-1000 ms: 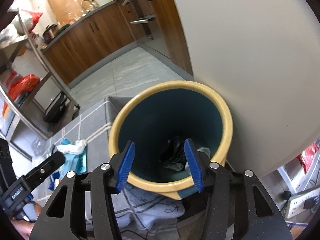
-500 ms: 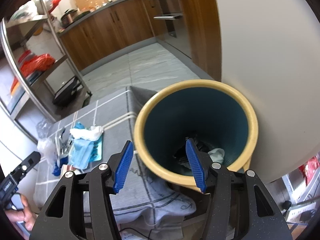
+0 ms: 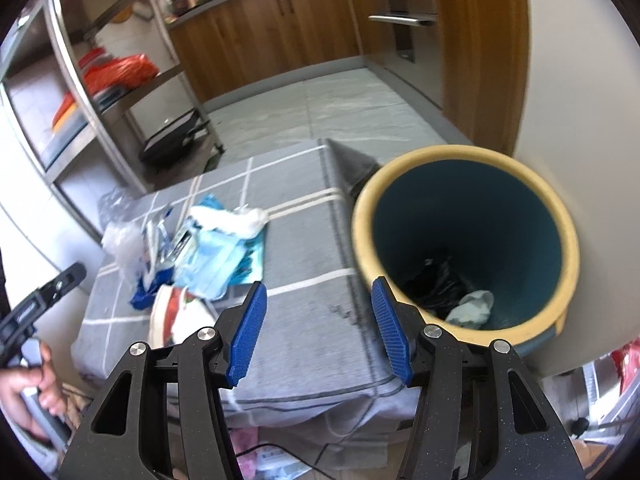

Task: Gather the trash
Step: 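Grasp the clear plastic bag with the left gripper while the right gripper grasps the blue mask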

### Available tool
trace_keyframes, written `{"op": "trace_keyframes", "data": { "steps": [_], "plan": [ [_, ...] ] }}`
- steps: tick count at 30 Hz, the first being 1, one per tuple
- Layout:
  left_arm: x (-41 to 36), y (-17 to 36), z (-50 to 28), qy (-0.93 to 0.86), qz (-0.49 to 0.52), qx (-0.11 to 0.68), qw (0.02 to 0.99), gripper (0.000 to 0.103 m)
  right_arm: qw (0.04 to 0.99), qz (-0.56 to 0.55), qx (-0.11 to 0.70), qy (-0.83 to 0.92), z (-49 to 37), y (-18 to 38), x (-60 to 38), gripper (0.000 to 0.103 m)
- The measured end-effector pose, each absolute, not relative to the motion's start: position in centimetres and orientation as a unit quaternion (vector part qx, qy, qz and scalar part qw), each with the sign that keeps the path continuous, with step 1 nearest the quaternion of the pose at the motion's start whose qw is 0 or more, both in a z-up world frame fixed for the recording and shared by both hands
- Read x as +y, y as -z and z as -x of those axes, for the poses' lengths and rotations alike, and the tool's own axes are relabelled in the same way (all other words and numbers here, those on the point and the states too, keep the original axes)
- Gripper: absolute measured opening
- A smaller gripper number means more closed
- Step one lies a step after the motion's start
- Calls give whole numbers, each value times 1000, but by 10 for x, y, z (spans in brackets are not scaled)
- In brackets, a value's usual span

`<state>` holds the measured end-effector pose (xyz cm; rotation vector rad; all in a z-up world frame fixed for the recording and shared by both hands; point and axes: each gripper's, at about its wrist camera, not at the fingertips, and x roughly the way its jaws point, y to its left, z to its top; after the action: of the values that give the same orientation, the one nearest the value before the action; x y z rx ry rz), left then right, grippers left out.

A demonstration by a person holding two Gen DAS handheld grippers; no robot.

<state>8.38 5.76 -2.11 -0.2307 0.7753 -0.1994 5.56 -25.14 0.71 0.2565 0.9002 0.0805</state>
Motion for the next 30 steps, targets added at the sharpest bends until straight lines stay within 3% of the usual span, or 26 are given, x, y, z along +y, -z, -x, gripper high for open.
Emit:
{"op": "trace_keyframes", "data": {
  "steps": [17, 21, 23, 30],
  "plan": [
    [75, 61, -165, 82, 94, 407, 905, 70, 874, -101, 466, -96, -65, 8, -189, 57],
    [70, 66, -169, 93, 84, 412, 902, 39, 867, -97, 476, -109, -70, 13, -173, 57],
    [71, 65, -167, 96, 82, 409, 904, 32, 864, -100, 480, -113, -72, 17, -169, 57],
    [87, 56, -146, 88, 107, 388, 911, 28, 853, -135, 490, -116, -87, 28, -159, 57]
  ]
}}
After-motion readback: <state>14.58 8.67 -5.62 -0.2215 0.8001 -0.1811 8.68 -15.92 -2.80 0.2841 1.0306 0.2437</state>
